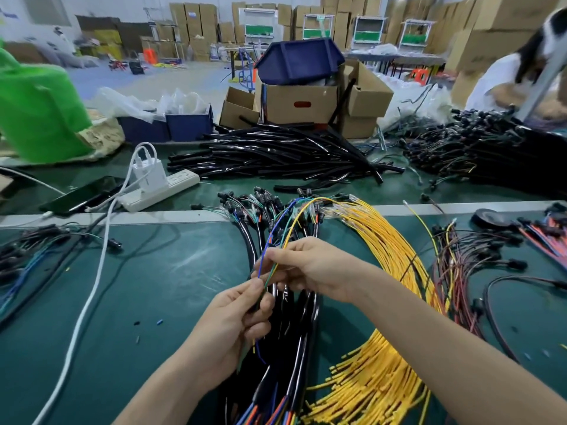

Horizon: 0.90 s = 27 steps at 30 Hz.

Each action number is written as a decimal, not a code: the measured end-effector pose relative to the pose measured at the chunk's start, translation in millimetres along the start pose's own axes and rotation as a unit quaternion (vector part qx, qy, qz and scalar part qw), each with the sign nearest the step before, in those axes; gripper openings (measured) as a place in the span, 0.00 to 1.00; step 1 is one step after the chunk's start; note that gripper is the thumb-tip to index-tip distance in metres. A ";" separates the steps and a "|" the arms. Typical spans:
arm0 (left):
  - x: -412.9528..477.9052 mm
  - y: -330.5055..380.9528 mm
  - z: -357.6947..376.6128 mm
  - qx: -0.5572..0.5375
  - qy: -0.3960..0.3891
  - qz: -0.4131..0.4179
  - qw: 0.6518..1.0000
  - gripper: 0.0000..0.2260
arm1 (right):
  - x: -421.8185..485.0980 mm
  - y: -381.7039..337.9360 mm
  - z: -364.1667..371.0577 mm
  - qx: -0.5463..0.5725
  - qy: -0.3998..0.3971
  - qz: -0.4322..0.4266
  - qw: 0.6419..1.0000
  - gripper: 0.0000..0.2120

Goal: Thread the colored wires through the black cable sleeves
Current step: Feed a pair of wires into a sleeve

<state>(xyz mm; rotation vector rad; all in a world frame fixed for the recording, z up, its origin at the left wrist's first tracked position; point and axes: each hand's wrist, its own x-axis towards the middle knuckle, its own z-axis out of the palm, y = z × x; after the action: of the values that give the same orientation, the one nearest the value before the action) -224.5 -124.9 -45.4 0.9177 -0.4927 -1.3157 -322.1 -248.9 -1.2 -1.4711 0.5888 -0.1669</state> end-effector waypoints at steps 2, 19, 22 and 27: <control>-0.7 1.0 -1.6 0.003 -0.004 -0.007 1.000 0.10 | 0.1 1.0 0.5 -0.007 -0.021 -0.004 1.000 0.11; 2.9 5.2 -11.6 0.006 0.110 0.042 0.993 0.10 | -6.0 -9.1 -19.4 0.145 0.110 -0.144 0.973 0.08; 0.2 3.2 -10.2 0.024 0.118 0.061 0.991 0.09 | -8.1 -5.6 -10.9 0.113 0.078 -0.132 0.982 0.04; -1.7 4.8 -6.6 0.016 0.145 0.082 0.986 0.07 | -10.8 -9.0 -9.3 0.105 0.070 -0.115 0.985 0.03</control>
<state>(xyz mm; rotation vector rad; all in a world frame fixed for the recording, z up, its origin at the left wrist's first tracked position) -217.0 -121.4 -45.0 1.0527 -0.3547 -1.0080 -333.5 -253.3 10.5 -1.3257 0.4965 -0.5023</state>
